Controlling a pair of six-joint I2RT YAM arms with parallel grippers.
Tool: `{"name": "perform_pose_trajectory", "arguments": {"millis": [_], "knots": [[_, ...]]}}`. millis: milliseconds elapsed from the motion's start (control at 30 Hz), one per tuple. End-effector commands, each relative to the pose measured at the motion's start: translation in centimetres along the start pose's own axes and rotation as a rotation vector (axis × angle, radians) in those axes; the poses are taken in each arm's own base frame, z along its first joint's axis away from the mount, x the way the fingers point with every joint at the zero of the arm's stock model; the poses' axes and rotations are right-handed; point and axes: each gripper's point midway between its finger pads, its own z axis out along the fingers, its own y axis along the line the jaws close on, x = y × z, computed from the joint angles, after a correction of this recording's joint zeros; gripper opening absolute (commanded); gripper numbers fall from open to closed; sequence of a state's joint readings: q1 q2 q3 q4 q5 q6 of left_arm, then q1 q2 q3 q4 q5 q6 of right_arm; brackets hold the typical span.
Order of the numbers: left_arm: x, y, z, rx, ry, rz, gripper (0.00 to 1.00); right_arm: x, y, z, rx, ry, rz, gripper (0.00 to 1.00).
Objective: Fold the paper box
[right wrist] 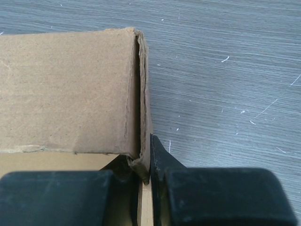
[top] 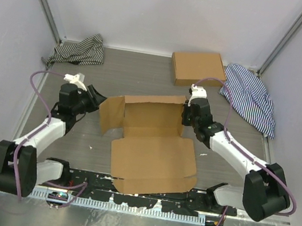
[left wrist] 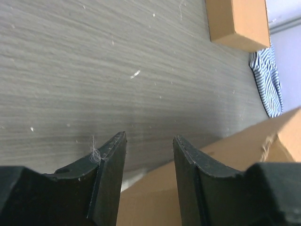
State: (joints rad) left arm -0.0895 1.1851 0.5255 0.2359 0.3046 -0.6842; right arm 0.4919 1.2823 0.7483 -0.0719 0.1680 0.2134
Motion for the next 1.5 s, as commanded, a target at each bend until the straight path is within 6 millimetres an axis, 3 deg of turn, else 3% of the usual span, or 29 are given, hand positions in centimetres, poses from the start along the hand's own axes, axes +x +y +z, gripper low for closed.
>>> {"name": "perform_pose_trajectory", "arguments": {"millis": [0,300,600,900,1100,1467], "knots": [[1.0,-2.3,-2.0,0.115,0.000,0.040,0.51,-3.1,1.4,0.2,-0.040,-0.061,0.031,0.01],[3.5,-4.8,-5.6,0.200,-0.002,0.103,0.53,-3.0,1.8,0.5,-0.057,-0.048,0.027,0.01],[6.5,-5.7,-4.9,0.244,0.078,0.139,0.53,-3.2,1.9,0.0,-0.070,-0.057,0.021,0.01],[8.9,-7.4,-5.5,0.260,0.102,0.207,0.52,-2.8,2.2,0.1,-0.086,-0.041,0.018,0.01],[9.3,-7.4,-5.4,0.212,0.084,0.263,0.52,-2.5,2.4,0.0,-0.105,-0.042,0.016,0.01],[8.2,-6.6,-4.6,0.103,0.033,0.320,0.51,-1.3,2.2,-0.5,-0.100,-0.038,0.020,0.01]]}}
